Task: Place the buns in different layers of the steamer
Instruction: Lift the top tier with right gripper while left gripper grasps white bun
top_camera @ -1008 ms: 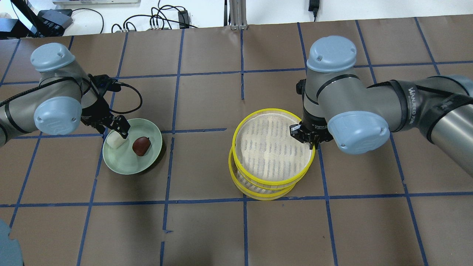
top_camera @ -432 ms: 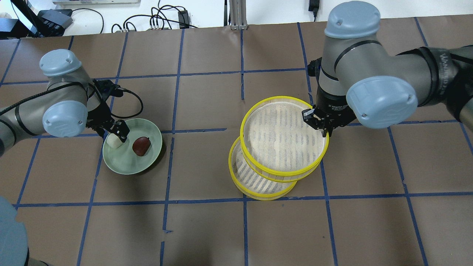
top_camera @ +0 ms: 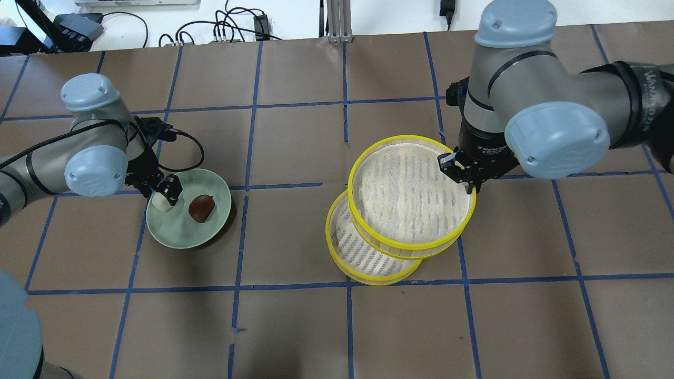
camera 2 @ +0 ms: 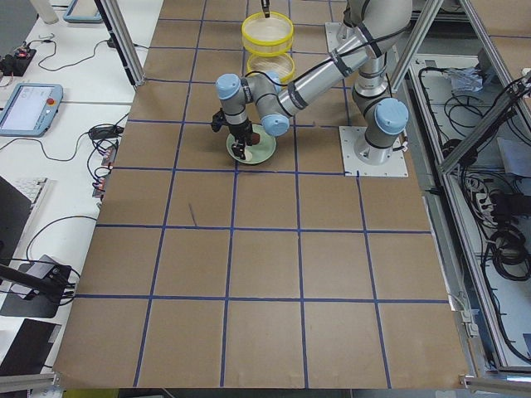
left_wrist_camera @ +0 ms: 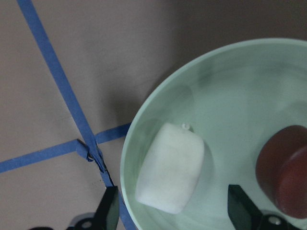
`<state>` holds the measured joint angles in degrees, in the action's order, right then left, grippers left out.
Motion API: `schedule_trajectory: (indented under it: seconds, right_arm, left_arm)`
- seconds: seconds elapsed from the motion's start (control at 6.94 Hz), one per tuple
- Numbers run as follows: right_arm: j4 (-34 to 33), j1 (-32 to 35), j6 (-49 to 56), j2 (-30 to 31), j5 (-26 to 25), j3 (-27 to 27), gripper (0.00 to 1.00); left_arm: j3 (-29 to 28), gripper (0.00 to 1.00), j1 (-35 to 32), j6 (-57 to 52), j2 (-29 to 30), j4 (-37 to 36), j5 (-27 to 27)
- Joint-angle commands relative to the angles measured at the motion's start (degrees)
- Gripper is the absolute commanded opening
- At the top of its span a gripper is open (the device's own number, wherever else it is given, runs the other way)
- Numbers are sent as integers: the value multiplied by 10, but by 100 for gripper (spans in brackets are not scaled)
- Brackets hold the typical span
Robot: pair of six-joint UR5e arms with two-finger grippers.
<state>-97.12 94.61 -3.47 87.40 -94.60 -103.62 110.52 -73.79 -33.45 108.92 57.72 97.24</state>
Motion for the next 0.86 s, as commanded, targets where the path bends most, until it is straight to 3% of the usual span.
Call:
schedule_trajectory:
  seconds: [0.0,0.43,0.72]
  right_arm:
    - [1,-1,0,1,0,0,9]
    - [1,-2,0,1,1,0,9]
    - [1,-1,0,1,1,0,9]
  left_arm:
    - [1,23,0,2,1,-4,1]
    - [-2,5,0,5,-8,-2,1]
    - [-14,2,-7,8,-31,2,5]
